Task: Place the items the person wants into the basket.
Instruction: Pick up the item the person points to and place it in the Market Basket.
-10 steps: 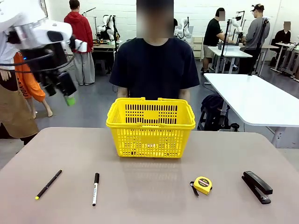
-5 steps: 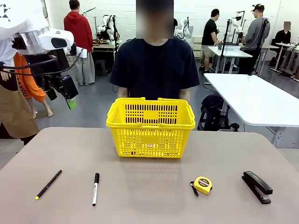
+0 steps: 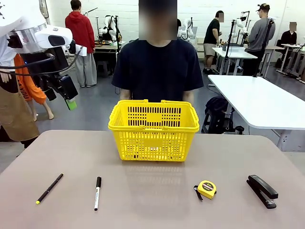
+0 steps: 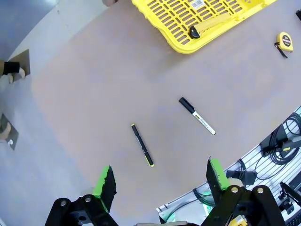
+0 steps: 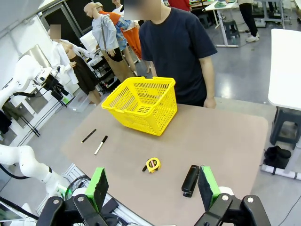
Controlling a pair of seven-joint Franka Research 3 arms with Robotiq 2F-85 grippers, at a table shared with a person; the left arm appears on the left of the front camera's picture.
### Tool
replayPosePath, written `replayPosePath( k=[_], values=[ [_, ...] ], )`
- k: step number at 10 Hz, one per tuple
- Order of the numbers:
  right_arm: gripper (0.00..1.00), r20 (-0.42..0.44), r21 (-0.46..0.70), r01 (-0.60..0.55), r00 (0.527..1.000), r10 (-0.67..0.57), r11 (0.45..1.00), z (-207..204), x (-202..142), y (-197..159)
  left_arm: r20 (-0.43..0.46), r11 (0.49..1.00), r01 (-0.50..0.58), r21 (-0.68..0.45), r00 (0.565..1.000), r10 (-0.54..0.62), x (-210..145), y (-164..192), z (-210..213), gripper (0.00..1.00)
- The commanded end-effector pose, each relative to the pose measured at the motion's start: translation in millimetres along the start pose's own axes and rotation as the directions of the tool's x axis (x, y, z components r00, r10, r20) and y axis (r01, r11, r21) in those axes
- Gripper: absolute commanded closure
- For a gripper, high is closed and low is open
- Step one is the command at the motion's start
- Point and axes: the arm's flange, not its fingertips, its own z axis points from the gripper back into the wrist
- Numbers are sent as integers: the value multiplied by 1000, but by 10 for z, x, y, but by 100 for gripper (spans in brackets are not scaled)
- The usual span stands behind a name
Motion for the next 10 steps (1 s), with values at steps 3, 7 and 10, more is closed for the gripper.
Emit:
replayPosePath(
  k=[3,7,10],
  values=[
    [0,10,23,-9,1000,9,1000,-19,-13,6,-1,1000,0,0,1000,0,-2,0,-6,0],
    [0,10,23,-9,1000,9,1000,-19,-13,6,393,783,563,-263,804,-446,-1039,674,911,0],
    [0,10,23,-9,1000,9,1000,-19,-13,6,576,793,563,-231,736,-355,-1623,1358,1055,0]
  ],
)
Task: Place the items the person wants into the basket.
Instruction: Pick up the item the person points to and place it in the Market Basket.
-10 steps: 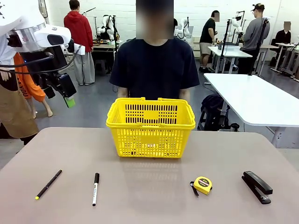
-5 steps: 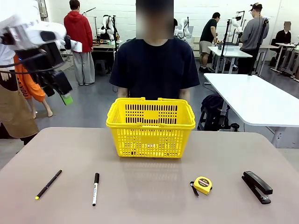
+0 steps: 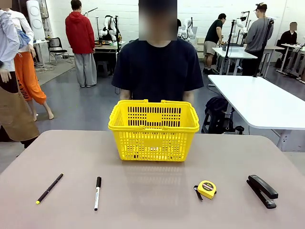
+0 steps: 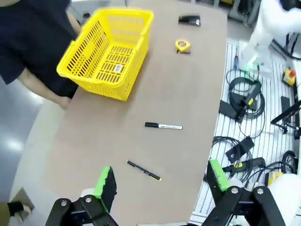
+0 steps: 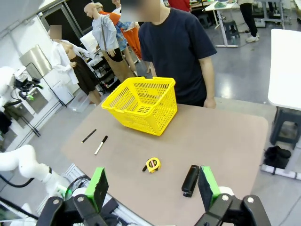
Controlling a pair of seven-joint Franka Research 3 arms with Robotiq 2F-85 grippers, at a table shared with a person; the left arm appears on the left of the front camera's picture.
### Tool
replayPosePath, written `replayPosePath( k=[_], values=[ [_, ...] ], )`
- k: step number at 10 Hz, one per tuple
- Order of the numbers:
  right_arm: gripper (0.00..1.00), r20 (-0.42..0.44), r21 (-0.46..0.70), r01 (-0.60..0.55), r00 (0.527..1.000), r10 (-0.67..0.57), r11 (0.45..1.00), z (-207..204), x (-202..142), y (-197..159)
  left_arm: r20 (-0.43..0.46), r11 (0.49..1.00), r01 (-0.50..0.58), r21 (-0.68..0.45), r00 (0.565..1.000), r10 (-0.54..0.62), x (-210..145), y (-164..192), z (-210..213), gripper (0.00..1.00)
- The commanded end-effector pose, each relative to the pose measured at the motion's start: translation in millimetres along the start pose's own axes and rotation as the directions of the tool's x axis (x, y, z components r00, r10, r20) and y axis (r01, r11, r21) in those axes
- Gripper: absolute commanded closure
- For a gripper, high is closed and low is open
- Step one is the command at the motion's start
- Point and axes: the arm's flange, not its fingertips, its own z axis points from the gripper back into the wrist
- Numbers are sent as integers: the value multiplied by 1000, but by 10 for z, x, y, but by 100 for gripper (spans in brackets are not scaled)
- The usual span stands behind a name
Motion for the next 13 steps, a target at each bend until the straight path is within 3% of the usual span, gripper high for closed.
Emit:
replayPosePath(
  k=[1,3,4,7,12,13],
  values=[
    [0,10,22,-10,1000,9,1000,-20,-11,9,124,996,-88,-20,988,90,-401,301,137,0],
    [0,10,22,-10,1000,9,1000,-20,-11,9,280,989,-146,5,950,139,-835,436,296,0],
    [0,10,22,-10,1000,9,1000,-20,-11,9,295,986,-162,31,944,146,-992,454,317,0],
    [0,10,22,-10,1000,9,1000,-20,-11,9,274,986,-168,-11,948,165,-1243,446,356,0],
    [0,10,22,-10,1000,9,1000,-20,-11,9,196,977,-210,-26,958,211,-1305,428,227,0],
    [0,10,22,-10,1000,9,1000,-20,-11,9,223,980,-199,-27,954,200,-1280,420,313,0]
  ],
)
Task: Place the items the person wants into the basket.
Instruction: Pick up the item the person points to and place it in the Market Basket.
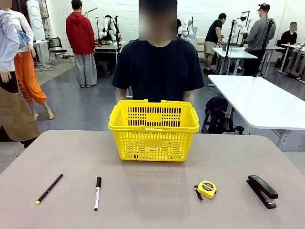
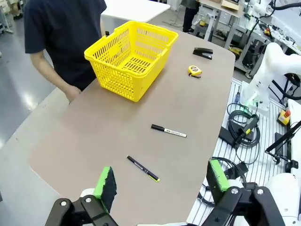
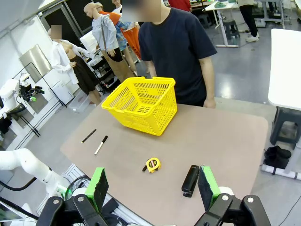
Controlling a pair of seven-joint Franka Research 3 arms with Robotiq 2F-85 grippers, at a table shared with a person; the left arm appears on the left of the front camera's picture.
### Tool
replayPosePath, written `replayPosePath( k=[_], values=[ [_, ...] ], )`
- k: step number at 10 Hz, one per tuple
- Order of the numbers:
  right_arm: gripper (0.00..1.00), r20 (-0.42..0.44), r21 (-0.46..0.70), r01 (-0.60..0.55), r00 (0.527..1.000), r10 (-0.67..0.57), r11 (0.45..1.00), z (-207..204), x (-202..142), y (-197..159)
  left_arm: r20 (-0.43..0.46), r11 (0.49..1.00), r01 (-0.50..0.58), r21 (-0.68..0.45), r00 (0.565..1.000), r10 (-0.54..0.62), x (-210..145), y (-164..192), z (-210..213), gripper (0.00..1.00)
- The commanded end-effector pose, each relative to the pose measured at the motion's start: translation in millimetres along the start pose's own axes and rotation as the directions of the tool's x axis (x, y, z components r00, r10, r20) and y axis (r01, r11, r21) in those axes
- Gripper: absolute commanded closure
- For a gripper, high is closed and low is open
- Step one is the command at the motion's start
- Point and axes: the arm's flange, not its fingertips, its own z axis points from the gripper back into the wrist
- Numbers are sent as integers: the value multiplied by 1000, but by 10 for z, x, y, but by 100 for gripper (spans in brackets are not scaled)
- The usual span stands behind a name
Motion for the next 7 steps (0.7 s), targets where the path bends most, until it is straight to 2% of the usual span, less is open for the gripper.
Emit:
replayPosePath(
  k=[1,7],
  values=[
    [0,10,22,-10,1000,9,1000,-22,-11,10,20,1000,15,-4,1000,-15,1,-19,39,0],
    [0,10,22,-10,1000,9,1000,-22,-11,10,20,1000,15,-4,1000,-15,1,-19,39,0]
  ],
)
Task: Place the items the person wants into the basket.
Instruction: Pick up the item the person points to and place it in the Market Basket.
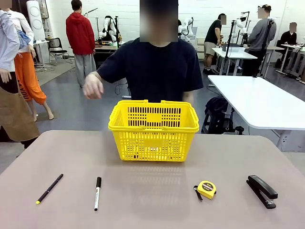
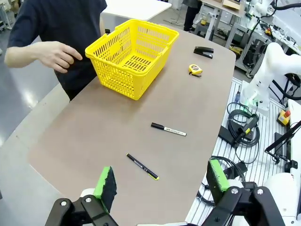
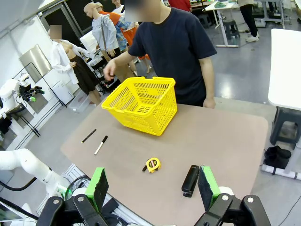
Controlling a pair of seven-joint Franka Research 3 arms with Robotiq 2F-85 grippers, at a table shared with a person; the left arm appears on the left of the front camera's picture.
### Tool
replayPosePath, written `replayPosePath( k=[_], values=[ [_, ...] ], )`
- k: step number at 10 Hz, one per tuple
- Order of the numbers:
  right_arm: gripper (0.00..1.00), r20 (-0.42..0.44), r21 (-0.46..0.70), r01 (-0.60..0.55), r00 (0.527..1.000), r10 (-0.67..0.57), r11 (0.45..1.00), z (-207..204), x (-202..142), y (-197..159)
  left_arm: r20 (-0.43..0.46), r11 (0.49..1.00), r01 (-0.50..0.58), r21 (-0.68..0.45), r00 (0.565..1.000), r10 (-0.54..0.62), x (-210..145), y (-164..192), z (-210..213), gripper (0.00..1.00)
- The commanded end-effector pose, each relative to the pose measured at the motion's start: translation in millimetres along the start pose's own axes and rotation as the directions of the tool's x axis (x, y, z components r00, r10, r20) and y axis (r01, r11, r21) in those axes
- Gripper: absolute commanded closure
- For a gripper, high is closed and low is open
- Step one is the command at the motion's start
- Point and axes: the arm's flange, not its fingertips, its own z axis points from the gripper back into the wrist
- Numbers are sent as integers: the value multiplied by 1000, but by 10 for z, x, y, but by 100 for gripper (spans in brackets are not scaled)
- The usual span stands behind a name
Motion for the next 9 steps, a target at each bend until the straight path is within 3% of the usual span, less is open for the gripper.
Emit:
replayPosePath(
  k=[1,9],
  values=[
    [0,10,22,-10,1000,9,1000,-22,-11,10,23,1000,19,-7,1000,-19,1,3,8,0],
    [0,10,22,-10,1000,9,1000,-22,-11,10,23,1000,19,-7,1000,-19,1,3,8,0]
  ],
)
